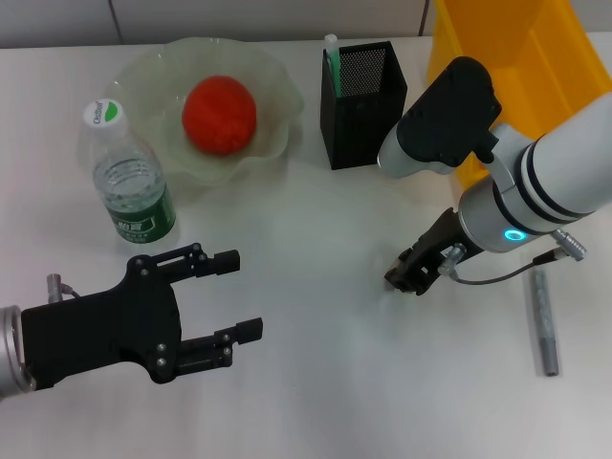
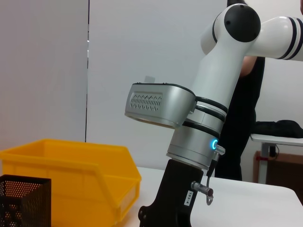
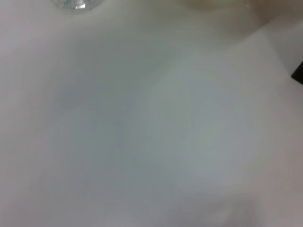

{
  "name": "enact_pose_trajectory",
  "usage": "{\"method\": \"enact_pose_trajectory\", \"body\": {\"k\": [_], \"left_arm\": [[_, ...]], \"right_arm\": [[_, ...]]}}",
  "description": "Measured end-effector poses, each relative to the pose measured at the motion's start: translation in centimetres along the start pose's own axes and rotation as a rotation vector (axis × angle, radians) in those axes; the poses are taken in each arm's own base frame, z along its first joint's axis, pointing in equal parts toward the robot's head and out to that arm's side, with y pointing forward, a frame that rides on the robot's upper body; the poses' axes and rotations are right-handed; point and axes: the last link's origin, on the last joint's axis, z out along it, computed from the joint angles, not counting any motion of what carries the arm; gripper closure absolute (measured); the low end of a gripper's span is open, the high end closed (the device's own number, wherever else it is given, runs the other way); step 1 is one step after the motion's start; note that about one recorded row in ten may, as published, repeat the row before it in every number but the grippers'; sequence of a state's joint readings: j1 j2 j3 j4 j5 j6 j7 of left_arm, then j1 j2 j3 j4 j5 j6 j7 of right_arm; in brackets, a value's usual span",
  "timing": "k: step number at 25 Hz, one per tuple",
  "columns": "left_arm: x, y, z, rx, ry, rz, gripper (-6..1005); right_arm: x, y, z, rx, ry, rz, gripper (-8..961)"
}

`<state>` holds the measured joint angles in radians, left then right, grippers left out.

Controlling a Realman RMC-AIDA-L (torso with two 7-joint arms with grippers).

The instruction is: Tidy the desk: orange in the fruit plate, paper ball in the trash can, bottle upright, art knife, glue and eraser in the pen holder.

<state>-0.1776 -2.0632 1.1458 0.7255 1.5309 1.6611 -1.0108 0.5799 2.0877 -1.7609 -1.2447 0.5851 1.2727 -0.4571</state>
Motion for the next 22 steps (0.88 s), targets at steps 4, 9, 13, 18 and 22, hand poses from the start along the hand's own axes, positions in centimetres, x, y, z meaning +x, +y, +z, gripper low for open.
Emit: {"method": "enact_pose_trajectory", "body": {"k": [4, 9, 13, 18, 22], "left_arm": [[0.0, 0.0, 0.0, -0.001, 0.001, 0.000, 267], [0.0, 0.1, 0.0, -0.002, 0.001, -0.001, 267], [0.0, 0.0, 0.0, -0.005, 0.001, 0.000, 267], [0.1, 0.0, 0.2, -0.010, 0.001, 0.003, 267], [0.2, 0.0, 0.4, -0.015, 0.001, 0.006, 267]], "right_arm": [[-0.1, 0.0, -0.1, 0.001, -0.005, 0.000, 705], [-0.7, 0.0, -1.4, 0.008, -0.058, -0.001, 706], [-1.7, -1.1, -4.6, 0.050, -0.175, 0.023, 707], [-3.3, -2.9, -9.4, 0.142, -0.344, 0.046, 707], [-4.6, -4.4, -12.1, 0.214, -0.463, 0.060, 706]]}}
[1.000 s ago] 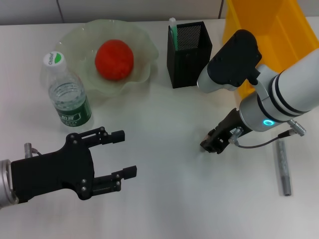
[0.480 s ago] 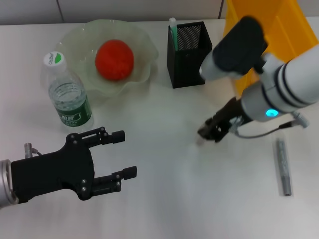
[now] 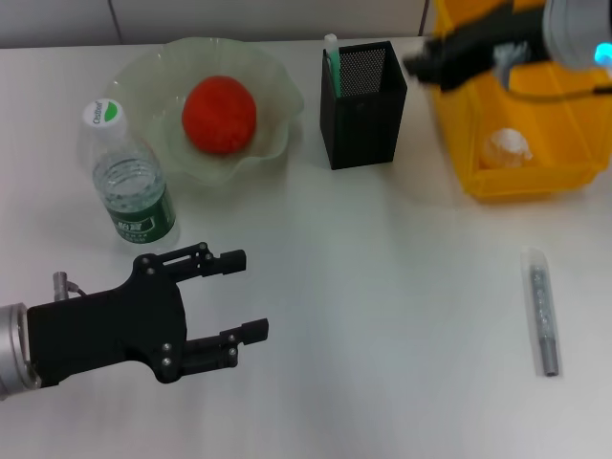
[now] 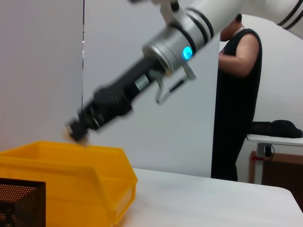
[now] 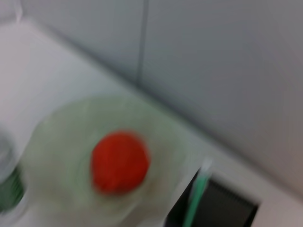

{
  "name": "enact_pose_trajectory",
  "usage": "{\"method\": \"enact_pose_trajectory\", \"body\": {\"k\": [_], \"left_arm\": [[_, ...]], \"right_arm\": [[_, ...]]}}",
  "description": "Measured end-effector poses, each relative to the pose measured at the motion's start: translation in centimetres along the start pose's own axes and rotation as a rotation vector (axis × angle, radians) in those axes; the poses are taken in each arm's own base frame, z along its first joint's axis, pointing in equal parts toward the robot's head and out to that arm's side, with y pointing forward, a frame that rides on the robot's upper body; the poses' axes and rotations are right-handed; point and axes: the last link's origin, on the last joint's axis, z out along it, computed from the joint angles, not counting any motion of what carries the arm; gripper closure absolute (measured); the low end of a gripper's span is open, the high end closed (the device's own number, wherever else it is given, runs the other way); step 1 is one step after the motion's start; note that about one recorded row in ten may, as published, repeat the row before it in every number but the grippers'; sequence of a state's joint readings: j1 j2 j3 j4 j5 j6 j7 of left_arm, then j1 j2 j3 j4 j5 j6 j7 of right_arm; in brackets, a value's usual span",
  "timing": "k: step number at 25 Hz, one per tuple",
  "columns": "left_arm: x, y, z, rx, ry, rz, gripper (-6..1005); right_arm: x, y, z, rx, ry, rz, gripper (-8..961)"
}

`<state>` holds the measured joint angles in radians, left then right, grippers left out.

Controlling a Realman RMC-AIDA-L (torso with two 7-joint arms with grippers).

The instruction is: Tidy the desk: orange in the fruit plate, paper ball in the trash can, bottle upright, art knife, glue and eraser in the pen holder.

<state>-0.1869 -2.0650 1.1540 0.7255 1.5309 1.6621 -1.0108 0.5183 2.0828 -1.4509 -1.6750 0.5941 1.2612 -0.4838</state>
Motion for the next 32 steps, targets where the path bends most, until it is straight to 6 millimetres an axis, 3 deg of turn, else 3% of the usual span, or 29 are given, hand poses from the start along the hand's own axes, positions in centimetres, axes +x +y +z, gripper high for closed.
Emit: {"method": "enact_pose_trajectory", "body": {"k": [3, 7, 12, 17, 18, 22, 24, 28, 32], "left_arm": [[0.0, 0.0, 0.0, -0.001, -0.001, 0.001, 267], [0.1, -0.1, 0.1, -0.001, 0.000, 0.003, 268], [0.1, -0.1, 0.1, 0.000, -0.001, 0.002, 268], [0.0, -0.1, 0.2, -0.003, 0.000, -0.002, 268], [0.0, -0.1, 0.2, -0.003, 0.000, -0.002, 268], [0.0, -0.2, 0.2, -0.005, -0.001, -0.002, 268], [0.1, -0.2, 0.2, -0.008, 0.000, 0.000, 268], [0.0, -0.1, 0.3, -0.020, -0.004, 0.000, 268], [0.0, 0.0, 0.3, -0.023, -0.007, 0.000, 268]], "right_arm": [[-1.2, -1.0, 0.2, 0.028, -0.041, 0.002, 706], [-1.8, -2.1, 2.2, 0.021, -0.030, 0.002, 706], [-1.3, -2.1, 6.3, -0.024, 0.056, -0.003, 705], [-0.7, -2.4, 7.4, -0.016, 0.074, -0.010, 678], [-0.7, -2.4, 7.4, -0.016, 0.074, -0.010, 633], [-1.1, -2.7, 5.8, -0.001, 0.039, 0.032, 452], [-1.2, -2.6, 5.3, -0.005, 0.042, 0.047, 415], [-0.7, -1.9, 1.8, -0.001, 0.026, 0.105, 340], [1.2, -0.6, -1.8, 0.029, 0.022, 0.135, 265]]}}
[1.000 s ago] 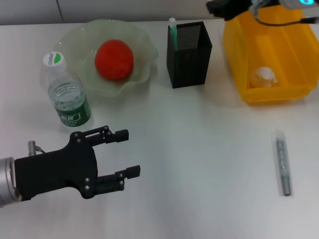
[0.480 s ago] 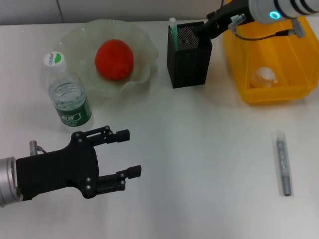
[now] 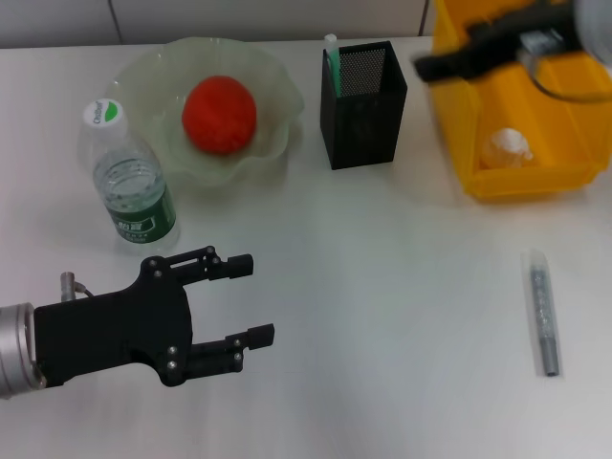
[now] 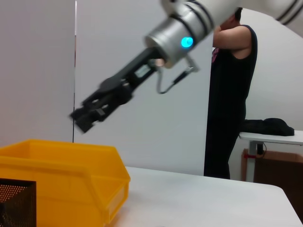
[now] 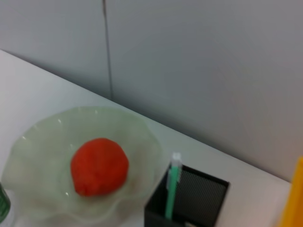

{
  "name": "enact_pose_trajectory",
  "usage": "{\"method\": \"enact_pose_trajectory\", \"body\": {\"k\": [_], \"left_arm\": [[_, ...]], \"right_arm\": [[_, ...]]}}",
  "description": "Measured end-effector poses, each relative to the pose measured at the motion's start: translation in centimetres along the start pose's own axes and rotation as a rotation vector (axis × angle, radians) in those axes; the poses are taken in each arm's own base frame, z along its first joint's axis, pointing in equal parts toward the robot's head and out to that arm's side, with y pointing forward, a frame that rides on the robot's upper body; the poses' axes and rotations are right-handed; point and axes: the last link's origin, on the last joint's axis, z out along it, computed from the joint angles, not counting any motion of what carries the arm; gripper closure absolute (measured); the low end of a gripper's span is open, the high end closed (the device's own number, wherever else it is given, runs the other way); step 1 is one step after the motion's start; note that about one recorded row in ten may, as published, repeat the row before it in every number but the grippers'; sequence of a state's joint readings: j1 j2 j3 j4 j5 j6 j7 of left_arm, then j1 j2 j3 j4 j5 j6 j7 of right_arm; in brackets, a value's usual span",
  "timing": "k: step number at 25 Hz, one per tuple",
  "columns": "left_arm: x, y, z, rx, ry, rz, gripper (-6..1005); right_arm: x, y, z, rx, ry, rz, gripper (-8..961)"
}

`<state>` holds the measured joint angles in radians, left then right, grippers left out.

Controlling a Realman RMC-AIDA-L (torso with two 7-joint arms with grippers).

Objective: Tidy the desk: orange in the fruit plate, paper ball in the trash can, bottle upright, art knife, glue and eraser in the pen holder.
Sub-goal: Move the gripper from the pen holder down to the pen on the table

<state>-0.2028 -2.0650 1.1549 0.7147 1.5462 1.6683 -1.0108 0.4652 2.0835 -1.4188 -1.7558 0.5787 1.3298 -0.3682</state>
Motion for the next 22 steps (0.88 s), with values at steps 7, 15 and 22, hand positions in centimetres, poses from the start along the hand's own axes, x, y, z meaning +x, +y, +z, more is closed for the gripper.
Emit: {"method": "enact_pose_trajectory", "body": {"k": [7, 15, 22], "left_arm": [[0.1, -0.1, 0.1, -0.004, 0.000, 0.005, 268], [0.2, -0.3, 0.4, -0.006, -0.001, 0.006, 268], [-0.1, -0.4, 0.6, -0.010, -0.002, -0.012, 268]], "right_arm": [[6.0, -0.9, -3.0, 0.111, 0.084, 0.100, 208], [11.9, -2.2, -2.0, 0.134, 0.205, 0.258, 208], [13.7, -2.2, 0.0, 0.107, 0.261, 0.297, 207]]}}
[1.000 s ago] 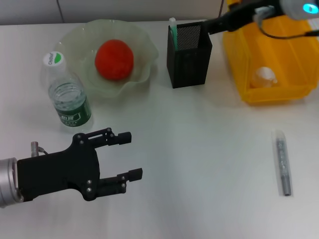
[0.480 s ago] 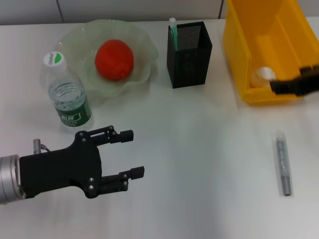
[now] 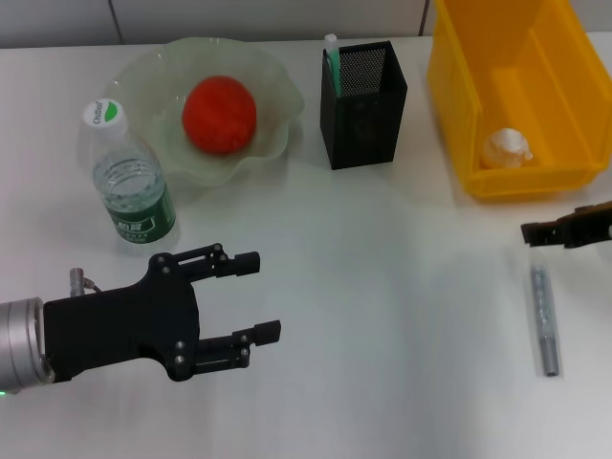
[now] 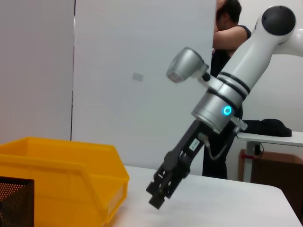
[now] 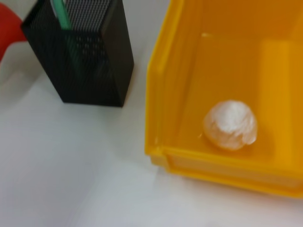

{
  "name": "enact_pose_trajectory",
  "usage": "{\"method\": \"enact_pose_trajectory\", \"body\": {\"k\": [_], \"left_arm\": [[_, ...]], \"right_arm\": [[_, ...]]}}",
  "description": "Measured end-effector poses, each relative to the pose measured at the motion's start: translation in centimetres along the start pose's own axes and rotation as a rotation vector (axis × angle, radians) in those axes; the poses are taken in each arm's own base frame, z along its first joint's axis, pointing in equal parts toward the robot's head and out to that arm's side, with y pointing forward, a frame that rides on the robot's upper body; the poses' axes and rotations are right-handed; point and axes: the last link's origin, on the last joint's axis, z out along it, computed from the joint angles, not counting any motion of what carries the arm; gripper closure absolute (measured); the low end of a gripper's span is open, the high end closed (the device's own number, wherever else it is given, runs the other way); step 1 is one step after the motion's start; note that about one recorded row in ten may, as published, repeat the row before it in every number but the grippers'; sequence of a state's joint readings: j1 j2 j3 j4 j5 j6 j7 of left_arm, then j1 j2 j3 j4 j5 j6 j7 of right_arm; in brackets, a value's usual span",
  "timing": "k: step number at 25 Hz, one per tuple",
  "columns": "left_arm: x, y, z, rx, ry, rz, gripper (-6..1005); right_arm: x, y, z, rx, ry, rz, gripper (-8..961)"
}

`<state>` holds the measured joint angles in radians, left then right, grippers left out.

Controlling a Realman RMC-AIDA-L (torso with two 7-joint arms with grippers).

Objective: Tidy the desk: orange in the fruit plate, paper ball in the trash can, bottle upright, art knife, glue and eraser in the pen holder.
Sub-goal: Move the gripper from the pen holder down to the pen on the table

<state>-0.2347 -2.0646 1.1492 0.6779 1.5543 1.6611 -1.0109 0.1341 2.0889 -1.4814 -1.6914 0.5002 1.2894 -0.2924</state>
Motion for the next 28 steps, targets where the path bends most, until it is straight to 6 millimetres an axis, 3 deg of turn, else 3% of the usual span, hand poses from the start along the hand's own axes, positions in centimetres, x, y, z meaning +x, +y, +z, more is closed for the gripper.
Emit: {"method": "enact_pose_trajectory", "body": {"k": [6, 21, 28], "left_arm": [[0.0, 0.0, 0.0, -0.001, -0.001, -0.001, 268], [0.0, 0.0, 0.1, -0.003, -0.002, 0.000, 268], [0.0, 0.0, 0.1, -0.002, -0.002, 0.000, 268]], "right_arm": [[0.8, 0.6, 1.4, -0.021, 0.046, 0.002, 208], [1.8, 0.5, 2.4, -0.025, 0.092, 0.014, 208], [2.0, 0.4, 3.2, -0.030, 0.113, 0.013, 501]]}}
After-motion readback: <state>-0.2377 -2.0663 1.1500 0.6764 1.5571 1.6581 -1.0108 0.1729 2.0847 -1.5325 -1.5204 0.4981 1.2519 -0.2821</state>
